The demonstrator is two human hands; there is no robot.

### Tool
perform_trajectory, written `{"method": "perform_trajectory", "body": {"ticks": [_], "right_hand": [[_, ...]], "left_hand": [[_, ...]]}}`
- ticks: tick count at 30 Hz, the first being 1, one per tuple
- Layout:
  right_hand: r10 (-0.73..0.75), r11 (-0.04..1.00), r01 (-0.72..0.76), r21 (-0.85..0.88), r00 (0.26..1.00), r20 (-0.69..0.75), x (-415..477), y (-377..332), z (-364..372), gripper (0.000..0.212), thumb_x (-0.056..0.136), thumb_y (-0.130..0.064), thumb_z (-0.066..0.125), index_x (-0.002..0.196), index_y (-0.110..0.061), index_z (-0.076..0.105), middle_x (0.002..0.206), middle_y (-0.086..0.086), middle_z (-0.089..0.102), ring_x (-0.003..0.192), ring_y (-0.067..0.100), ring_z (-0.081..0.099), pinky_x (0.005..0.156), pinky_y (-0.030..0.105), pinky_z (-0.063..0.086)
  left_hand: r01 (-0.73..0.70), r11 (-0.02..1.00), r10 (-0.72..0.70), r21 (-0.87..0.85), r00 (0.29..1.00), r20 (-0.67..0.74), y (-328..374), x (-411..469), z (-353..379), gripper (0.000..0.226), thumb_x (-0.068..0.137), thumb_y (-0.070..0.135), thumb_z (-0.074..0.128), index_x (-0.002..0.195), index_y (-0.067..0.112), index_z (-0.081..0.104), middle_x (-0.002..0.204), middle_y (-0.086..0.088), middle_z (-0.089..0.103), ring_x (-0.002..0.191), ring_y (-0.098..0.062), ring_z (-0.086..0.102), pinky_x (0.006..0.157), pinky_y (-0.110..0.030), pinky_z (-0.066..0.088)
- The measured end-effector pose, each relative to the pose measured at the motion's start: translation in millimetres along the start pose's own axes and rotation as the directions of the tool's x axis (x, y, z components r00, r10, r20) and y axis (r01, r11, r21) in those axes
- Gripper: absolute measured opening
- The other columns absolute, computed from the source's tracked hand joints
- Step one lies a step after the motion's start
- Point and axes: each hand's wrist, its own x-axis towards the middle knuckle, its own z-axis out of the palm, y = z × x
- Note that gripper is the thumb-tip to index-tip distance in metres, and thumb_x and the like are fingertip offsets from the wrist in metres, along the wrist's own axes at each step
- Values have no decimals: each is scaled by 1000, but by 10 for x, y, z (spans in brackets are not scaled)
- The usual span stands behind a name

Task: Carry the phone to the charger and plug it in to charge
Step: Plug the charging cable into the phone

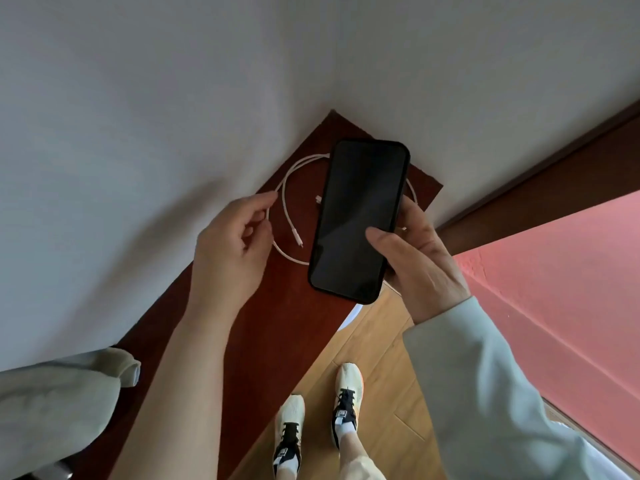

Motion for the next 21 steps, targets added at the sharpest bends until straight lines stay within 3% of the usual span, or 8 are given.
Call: {"method": "perform_trajectory", "body": {"ticks": [2,5,9,12,14,18,21], "right_hand": [[19,1000,-19,-1,1000,-11,63,44,-31,44,101,-1,47,120,-41,53,92,-31,72,99,-3,69,103,37,53],[30,999,-30,20,999,-27,136,116,-104,46,101,0,47,114,-44,54,90,-32,72,97,-5,69,100,37,52],[56,998,-55,25,997,-48,165,206,-204,47,101,-4,48,110,-49,57,95,-28,74,100,1,70,97,37,54],[75,997,-72,42,994,-75,175,223,-235,46,100,-6,50,107,-51,59,96,-25,74,104,9,70,101,44,53],[78,995,-73,61,994,-81,181,215,-237,45,101,-5,49,109,-48,58,92,-26,75,98,4,72,98,42,55],[71,993,-61,105,993,-90,173,155,-219,44,101,-4,48,126,-40,53,89,-29,75,93,-1,72,93,34,57],[45,988,-32,151,995,-85,156,81,-159,45,101,-1,46,127,-38,53,89,-27,76,93,2,73,89,31,59]], "left_hand": [[10,997,-12,72,999,40,-106,84,96,34,99,5,58,129,18,68,115,1,71,91,-3,62,77,2,39],[-28,981,0,194,990,143,-215,182,260,34,97,5,62,128,18,68,122,-1,69,98,-8,58,78,-1,38],[-35,966,-30,256,969,244,-291,245,430,33,92,0,67,120,18,71,115,-5,62,98,-16,58,83,-21,42],[-3,963,-64,270,968,241,-301,280,449,22,90,3,71,108,16,72,101,-1,55,87,-15,54,69,-11,35],[5,961,-74,276,967,243,-313,301,434,14,89,7,74,99,16,72,98,-2,53,87,-17,52,68,-13,34],[-48,953,-24,299,972,234,-262,243,381,7,87,17,77,91,19,72,107,5,54,110,-31,52,88,-34,36],[-56,970,8,237,980,198,-151,134,249,7,90,21,72,97,22,69,108,15,58,124,-28,45,97,-44,38]]}}
